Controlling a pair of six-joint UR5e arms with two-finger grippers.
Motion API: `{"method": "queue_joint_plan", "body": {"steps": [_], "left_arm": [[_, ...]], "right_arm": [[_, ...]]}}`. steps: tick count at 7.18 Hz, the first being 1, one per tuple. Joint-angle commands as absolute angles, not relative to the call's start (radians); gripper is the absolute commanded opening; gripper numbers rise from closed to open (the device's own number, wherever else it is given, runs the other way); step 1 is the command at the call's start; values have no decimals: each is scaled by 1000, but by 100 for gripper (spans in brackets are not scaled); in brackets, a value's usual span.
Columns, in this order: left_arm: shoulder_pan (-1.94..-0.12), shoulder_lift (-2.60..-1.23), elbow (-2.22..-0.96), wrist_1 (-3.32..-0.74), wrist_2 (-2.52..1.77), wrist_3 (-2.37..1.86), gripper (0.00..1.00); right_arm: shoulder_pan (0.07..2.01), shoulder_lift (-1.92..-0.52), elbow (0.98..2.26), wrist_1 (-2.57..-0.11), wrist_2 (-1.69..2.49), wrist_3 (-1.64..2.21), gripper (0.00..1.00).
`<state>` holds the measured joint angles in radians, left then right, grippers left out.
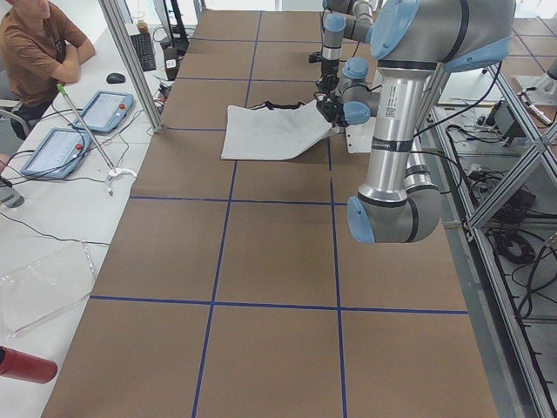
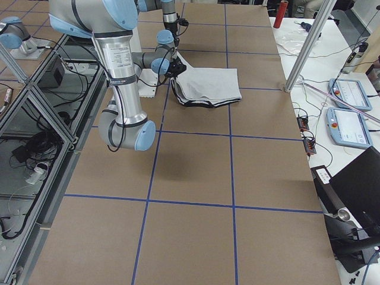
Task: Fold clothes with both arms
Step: 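Lift both near corners and fold them over toward the far edge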
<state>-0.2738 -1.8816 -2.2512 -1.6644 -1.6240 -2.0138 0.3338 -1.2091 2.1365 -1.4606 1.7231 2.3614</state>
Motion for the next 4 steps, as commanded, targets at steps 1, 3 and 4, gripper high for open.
{"method": "queue_joint_plan", "body": {"steps": [1,3,4], "left_arm": [[-471,-1978,-2144,-1654,-1726,-1843,0],[-558,-2026,-2006,-1711,-1746,-1740,0],[-593,-2040,-1953,-1757,-1747,-1726,0]], "right_arm": [[502,-1088,1997,-1462,1796,2358,0],[621,-1042,1889,-1453,1862,2291,0],[639,-978,1803,-1451,1873,2274,0]]}}
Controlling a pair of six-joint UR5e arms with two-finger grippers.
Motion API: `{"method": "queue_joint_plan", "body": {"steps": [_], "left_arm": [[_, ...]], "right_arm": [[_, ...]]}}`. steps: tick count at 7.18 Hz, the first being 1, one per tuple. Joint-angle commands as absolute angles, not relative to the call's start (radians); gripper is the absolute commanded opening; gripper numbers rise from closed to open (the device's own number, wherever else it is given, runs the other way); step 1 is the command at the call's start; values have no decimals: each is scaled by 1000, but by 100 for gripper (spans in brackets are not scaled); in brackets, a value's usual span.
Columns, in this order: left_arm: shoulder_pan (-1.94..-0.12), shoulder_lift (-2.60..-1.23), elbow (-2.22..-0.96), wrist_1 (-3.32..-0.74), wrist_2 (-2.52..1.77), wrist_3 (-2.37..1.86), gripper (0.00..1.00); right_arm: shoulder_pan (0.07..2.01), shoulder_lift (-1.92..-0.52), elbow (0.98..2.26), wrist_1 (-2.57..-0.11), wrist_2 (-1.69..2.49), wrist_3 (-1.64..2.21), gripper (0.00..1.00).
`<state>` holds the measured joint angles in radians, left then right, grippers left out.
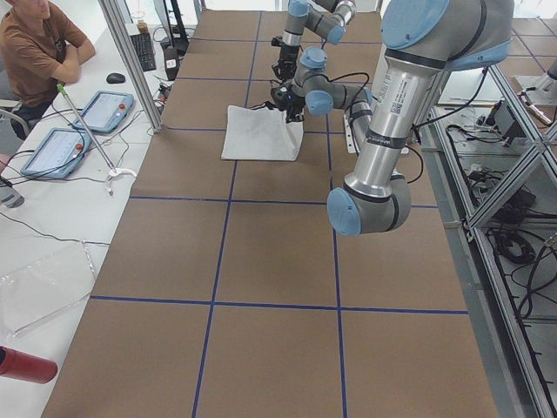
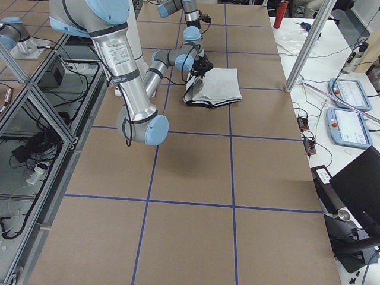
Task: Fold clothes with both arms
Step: 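Lift both near corners and fold them over toward the far edge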
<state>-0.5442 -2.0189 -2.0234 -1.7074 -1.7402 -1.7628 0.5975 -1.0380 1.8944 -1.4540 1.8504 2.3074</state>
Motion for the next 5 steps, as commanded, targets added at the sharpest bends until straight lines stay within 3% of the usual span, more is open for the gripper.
{"method": "queue_joint_plan", "body": {"steps": [1,3,5], "left_arm": [[-618,-2090,-1872,-1779,-1746,-1723,0],[-656,-2112,-1789,-1839,-1740,-1656,0],[-683,-2121,-1703,-1902,-1676,-1562,0]], "right_arm": [[653,-907,1707,-1450,1876,2267,0],[684,-845,1545,-1335,1893,2261,0],[709,-844,1487,-1295,1902,2229,0]]}}
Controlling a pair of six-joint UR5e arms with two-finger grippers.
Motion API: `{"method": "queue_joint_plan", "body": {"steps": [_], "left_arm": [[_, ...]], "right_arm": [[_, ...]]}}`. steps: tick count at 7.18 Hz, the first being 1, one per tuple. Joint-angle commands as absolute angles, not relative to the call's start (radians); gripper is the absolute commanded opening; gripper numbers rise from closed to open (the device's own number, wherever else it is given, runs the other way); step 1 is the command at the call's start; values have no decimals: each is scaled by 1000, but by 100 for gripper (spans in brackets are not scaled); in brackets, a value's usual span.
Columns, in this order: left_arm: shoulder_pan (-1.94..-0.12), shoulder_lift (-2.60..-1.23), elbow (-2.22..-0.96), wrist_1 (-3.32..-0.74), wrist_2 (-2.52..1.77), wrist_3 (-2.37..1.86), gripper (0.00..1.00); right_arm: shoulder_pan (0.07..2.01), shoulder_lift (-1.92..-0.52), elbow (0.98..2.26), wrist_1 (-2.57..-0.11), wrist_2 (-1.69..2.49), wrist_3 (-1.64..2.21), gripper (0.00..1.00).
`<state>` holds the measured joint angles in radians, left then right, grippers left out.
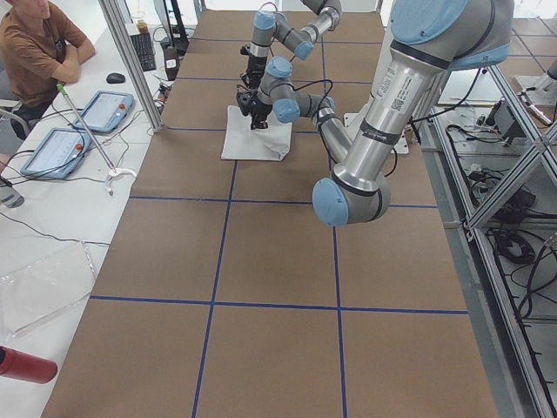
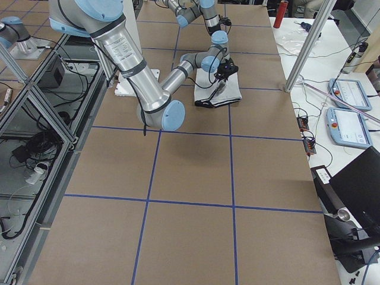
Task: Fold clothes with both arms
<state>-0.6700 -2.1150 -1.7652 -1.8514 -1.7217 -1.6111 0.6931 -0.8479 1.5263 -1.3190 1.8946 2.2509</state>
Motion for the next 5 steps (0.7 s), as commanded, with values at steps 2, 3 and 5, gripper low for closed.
{"method": "queue_joint_plan", "body": {"steps": [2,3,5], "left_arm": [[-721,-2199,-1437,-2137,-1620,-1501,45],[-763,-2242,-1343,-2175,-1620,-1423,61],[-837,-2246,-1335,-2190,-1626,-1353,66]], "right_arm": [[727,-822,1409,-1235,1904,2162,99],[767,-755,1273,-1150,1905,2134,100],[900,-764,1214,-1120,2047,1951,100]]}}
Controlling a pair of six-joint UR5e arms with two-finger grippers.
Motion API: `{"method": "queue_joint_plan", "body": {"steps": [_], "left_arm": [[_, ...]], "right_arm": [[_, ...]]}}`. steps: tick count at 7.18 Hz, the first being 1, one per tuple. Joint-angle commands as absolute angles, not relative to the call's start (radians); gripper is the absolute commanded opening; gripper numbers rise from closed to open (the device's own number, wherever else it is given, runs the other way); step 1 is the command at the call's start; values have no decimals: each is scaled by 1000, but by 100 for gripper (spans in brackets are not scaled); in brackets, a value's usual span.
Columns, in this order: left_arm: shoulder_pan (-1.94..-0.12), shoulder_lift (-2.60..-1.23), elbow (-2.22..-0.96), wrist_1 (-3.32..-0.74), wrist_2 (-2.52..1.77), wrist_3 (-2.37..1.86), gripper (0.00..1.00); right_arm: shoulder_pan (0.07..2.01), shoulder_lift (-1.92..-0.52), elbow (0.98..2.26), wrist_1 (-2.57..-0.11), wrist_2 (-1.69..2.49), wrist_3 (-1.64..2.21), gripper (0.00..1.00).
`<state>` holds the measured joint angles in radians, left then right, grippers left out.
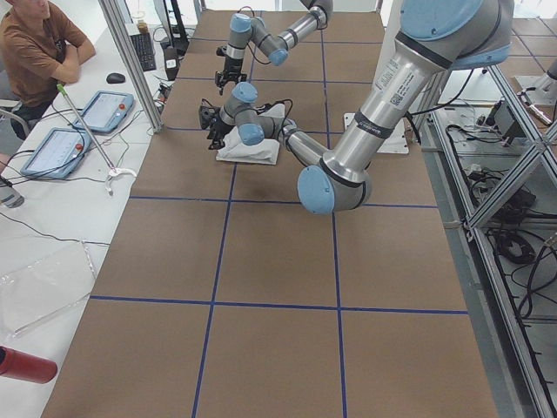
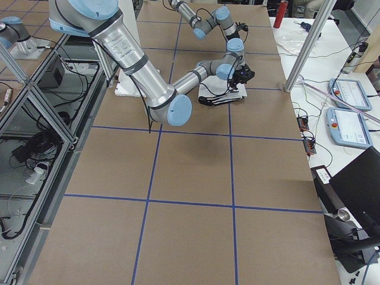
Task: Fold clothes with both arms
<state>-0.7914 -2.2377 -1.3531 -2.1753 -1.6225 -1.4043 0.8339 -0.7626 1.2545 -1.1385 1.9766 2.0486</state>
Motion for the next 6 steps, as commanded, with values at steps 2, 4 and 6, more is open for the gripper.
{"method": "queue_joint_plan", "body": {"steps": [2,4,6], "left_arm": [[-860,-2235,-1345,-2187,-1687,-1246,66],[-990,-2136,-1414,-2171,-1935,-925,66],[-1156,-2019,-1433,-2169,-2121,-566,66]], "right_arm": [[929,-829,1227,-1121,2071,1812,100],[1038,-981,1303,-1127,2162,1485,100],[1176,-1124,1342,-1159,2255,1059,100]]}}
